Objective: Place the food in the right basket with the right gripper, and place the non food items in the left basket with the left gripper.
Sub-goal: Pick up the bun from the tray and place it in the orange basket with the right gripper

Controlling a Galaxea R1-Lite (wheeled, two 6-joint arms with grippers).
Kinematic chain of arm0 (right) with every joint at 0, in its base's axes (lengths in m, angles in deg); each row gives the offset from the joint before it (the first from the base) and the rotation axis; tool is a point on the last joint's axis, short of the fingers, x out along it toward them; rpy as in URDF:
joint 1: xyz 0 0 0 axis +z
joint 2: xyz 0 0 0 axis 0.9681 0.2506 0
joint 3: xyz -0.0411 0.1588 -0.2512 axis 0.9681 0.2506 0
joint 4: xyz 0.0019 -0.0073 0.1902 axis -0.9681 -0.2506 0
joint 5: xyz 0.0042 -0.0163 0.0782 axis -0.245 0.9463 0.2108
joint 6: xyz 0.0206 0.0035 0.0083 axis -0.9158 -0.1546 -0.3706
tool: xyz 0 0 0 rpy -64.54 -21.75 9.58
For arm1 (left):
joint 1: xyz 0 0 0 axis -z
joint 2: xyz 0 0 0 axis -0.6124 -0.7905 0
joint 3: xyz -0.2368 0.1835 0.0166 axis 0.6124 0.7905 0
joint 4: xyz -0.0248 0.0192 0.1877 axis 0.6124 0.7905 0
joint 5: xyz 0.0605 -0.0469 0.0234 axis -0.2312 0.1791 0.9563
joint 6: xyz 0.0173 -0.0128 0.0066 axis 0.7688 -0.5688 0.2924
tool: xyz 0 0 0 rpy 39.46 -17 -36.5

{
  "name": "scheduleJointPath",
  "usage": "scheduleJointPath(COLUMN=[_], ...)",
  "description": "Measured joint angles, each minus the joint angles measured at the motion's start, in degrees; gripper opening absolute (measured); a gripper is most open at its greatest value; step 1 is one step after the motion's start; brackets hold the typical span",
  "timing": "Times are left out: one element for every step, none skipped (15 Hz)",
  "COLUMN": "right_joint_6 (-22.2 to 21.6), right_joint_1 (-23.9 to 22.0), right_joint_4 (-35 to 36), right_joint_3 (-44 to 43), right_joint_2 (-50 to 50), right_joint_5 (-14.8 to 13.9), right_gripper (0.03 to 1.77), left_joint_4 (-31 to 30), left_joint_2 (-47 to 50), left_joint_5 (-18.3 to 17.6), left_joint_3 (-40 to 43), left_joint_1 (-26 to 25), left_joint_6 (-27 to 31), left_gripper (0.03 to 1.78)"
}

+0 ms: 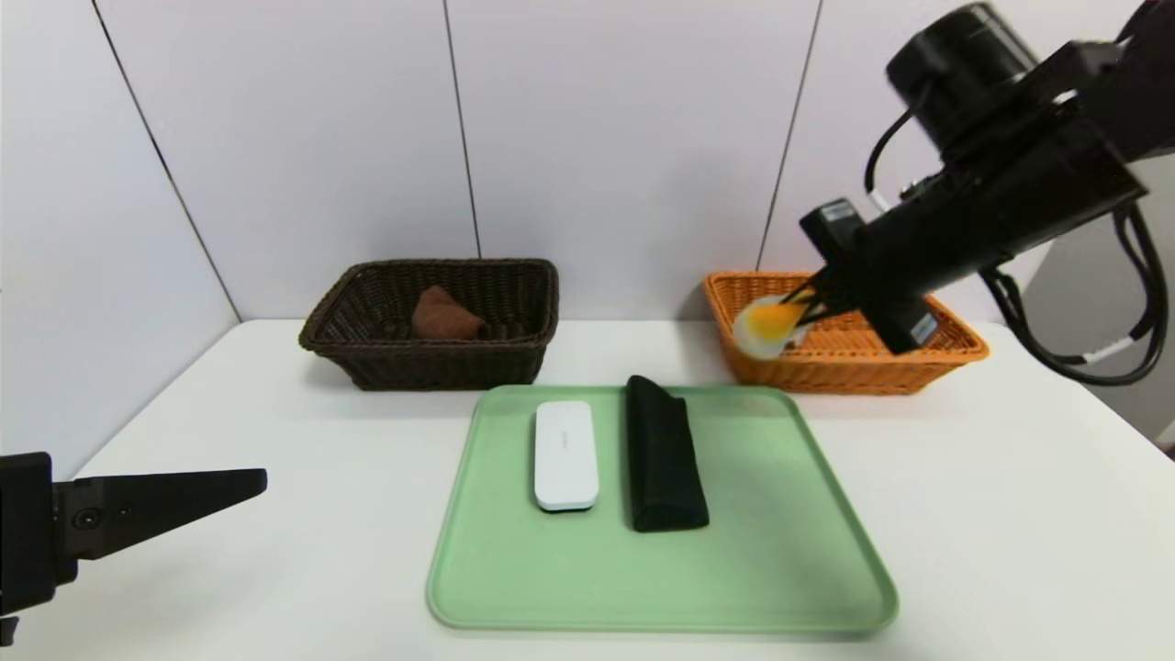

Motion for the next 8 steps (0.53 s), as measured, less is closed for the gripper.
scheduleJointPath(right_joint_6=[2.06, 4.05, 5.97, 7.89, 9.75, 11.17, 11.87, 12.15], right_joint_1=[-1.39, -3.04, -4.94, -7.12, -9.68, -12.28, -14.47, -16.41], right_joint_4=[3.28, 6.10, 8.40, 9.89, 10.61, 10.95, 11.15, 11.74], right_joint_3=[-0.41, -0.57, -0.66, -0.66, -0.66, -0.63, -0.57, -0.57], right_joint_2=[-1.77, -3.06, -3.91, -4.33, -4.19, -3.56, -2.58, -1.32], right_joint_5=[0.09, 0.09, 0.04, 0.00, 0.00, -0.02, -0.06, -0.13], right_gripper=[0.06, 0.06, 0.06, 0.06, 0.06, 0.06, 0.06, 0.06], left_joint_4=[0.00, 0.00, 0.00, 0.00, 0.00, -0.02, -0.02, -0.04], left_joint_2=[0.00, 0.02, 0.05, 0.05, 0.07, 0.11, 0.16, 0.16], left_joint_5=[0.00, 0.02, 0.04, 0.06, 0.06, 0.04, 0.00, -0.05], left_joint_3=[0.02, 0.02, 0.02, 0.02, 0.02, -0.01, -0.04, -0.04], left_joint_1=[0.02, 0.00, 0.00, -0.05, -0.05, -0.02, -0.02, 0.02], left_joint_6=[0.02, 0.02, 0.02, 0.02, 0.02, 0.02, 0.05, 0.02], left_gripper=[1.69, 1.69, 1.69, 1.69, 1.69, 1.69, 1.69, 1.69])
